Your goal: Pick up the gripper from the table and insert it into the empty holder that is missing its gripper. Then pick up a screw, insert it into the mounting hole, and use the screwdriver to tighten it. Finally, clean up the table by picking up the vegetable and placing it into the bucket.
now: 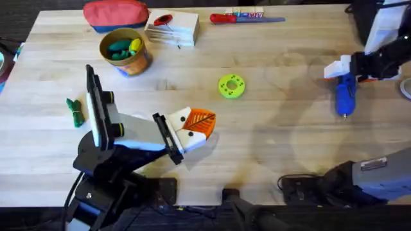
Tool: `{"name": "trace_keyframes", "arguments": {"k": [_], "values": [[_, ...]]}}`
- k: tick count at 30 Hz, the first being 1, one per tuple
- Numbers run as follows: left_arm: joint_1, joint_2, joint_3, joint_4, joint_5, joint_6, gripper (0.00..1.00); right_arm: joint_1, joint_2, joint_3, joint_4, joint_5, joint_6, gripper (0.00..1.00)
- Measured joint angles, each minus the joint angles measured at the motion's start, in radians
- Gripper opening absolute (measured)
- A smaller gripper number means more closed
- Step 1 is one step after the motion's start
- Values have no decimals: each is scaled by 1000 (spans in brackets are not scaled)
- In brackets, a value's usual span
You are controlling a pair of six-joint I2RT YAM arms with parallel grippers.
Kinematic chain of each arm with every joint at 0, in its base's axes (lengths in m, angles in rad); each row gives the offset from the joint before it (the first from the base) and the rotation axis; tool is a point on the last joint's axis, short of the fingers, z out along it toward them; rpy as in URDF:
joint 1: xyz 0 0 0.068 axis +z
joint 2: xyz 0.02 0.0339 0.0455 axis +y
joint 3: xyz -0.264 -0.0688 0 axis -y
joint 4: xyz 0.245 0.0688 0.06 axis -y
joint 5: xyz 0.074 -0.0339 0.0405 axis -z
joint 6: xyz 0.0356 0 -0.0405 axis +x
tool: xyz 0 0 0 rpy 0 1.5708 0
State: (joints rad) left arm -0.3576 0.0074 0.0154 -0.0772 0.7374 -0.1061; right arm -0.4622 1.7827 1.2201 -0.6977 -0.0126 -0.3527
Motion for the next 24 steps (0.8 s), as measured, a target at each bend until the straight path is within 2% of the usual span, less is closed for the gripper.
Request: {"name": "trace_keyframes", "arguments": {"k": [6, 13, 18, 22, 24], "values": [[0, 0, 0, 0, -1, 0, 6, 0, 50, 0, 24, -8, 1, 989], [0, 0, 0, 1, -1, 0, 6, 0, 52, 0, 38, -11, 1, 933], [0, 0, 0, 1, -1, 0, 6, 0, 57, 0, 64, -15, 1, 781], [0, 0, 0, 0, -1, 0, 6, 0, 57, 0, 68, -15, 0, 720], [0, 0, 0, 0, -1, 0, 6, 0, 57, 0, 71, -16, 0, 613]]}}
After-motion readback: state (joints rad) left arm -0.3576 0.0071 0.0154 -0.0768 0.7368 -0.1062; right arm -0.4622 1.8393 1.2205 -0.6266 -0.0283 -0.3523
